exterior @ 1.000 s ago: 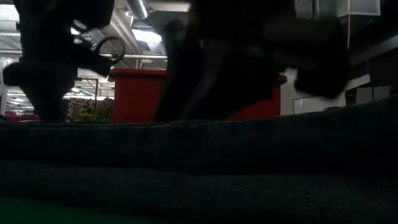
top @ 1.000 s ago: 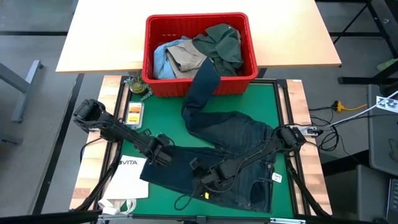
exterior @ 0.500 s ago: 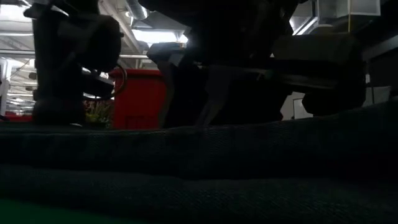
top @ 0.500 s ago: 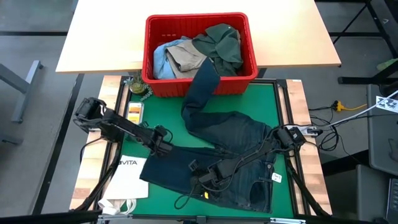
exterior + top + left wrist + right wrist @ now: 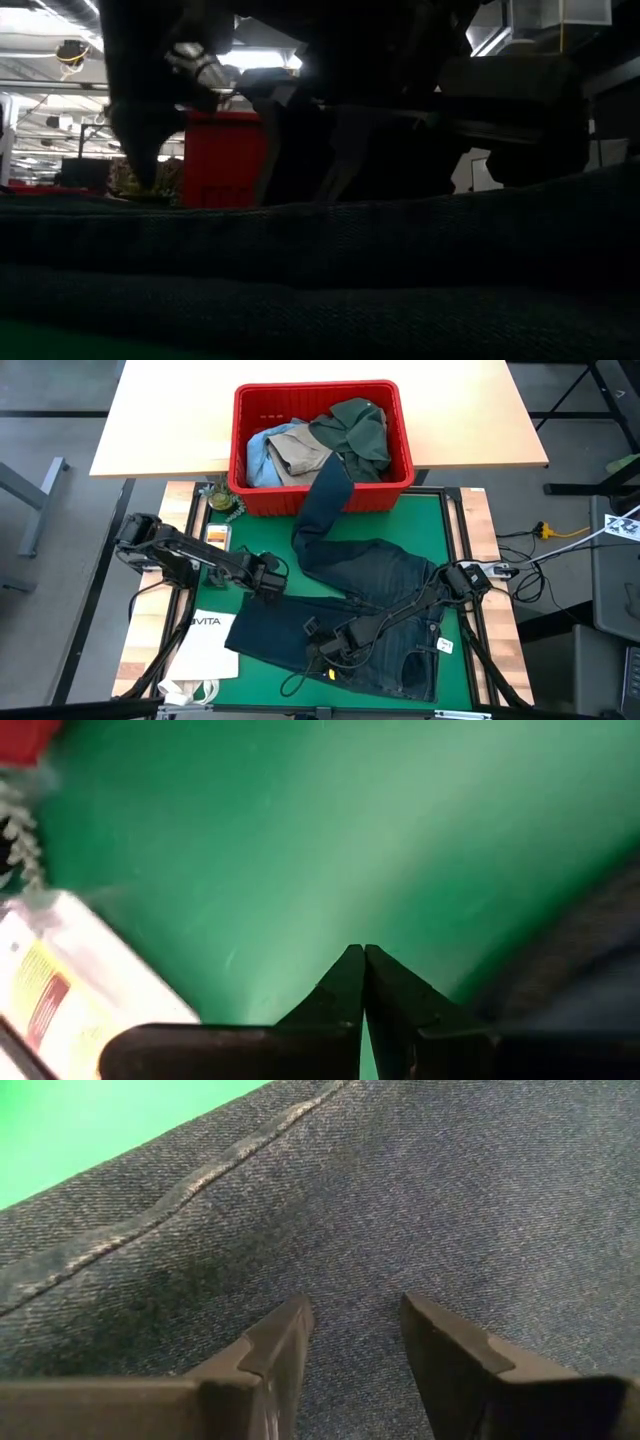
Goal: Fold Laundry from Bin
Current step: Fold the dark blue pants
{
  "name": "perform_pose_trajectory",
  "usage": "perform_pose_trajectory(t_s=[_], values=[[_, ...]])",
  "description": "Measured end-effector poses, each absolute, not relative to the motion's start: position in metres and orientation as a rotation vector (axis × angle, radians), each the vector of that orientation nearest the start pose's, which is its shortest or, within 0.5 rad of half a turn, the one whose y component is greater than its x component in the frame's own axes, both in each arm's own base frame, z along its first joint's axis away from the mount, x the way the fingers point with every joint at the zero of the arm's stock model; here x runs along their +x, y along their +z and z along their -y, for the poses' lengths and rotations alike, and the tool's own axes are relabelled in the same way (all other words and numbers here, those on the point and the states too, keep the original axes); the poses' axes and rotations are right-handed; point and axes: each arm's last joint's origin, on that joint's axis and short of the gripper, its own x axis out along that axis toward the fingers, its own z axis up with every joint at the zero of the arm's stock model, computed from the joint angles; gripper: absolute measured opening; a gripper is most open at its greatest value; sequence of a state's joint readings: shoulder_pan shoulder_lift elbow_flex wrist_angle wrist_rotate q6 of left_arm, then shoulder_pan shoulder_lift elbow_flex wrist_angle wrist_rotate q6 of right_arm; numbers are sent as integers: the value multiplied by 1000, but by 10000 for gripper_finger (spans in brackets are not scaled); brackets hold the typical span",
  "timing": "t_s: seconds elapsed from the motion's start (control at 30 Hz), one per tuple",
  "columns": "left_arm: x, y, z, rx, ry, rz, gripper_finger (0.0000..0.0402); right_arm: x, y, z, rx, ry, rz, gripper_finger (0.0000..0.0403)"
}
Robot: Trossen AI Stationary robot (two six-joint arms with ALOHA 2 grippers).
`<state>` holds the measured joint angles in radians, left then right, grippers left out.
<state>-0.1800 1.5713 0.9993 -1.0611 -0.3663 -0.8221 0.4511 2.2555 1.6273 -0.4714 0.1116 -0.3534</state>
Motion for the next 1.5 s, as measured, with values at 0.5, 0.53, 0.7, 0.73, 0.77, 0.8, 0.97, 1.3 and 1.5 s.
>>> perform_pose_trajectory(t_s=[0.5, 0.53, 0.7, 0.73, 0.77, 0.8, 0.97, 1.3, 1.5], values=[[260, 213, 93, -402, 284, -1400, 34, 414, 148, -198, -623, 493, -980, 168], [260, 213, 96, -411, 281, -1390, 41, 414, 151, -198, -631, 498, -972, 168], [259, 214, 106, -480, 313, -1369, 95, 407, 166, -195, -651, 509, -985, 168], [258, 214, 108, -491, 321, -1368, 107, 406, 166, -194, -654, 511, -1001, 168], [257, 214, 109, -500, 328, -1368, 119, 405, 166, -194, -657, 509, -1008, 168], [257, 214, 111, -509, 332, -1367, 130, 404, 168, -193, -659, 508, -1015, 168], [252, 213, 120, -529, 339, -1376, 175, 395, 176, -191, -694, 512, -1066, 168], [230, 201, 130, -543, 483, -1461, 190, 363, 193, -197, -890, 438, -1207, 168], [215, 181, 124, -527, 549, -1551, 190, 345, 213, -196, -930, 443, -1253, 168]])
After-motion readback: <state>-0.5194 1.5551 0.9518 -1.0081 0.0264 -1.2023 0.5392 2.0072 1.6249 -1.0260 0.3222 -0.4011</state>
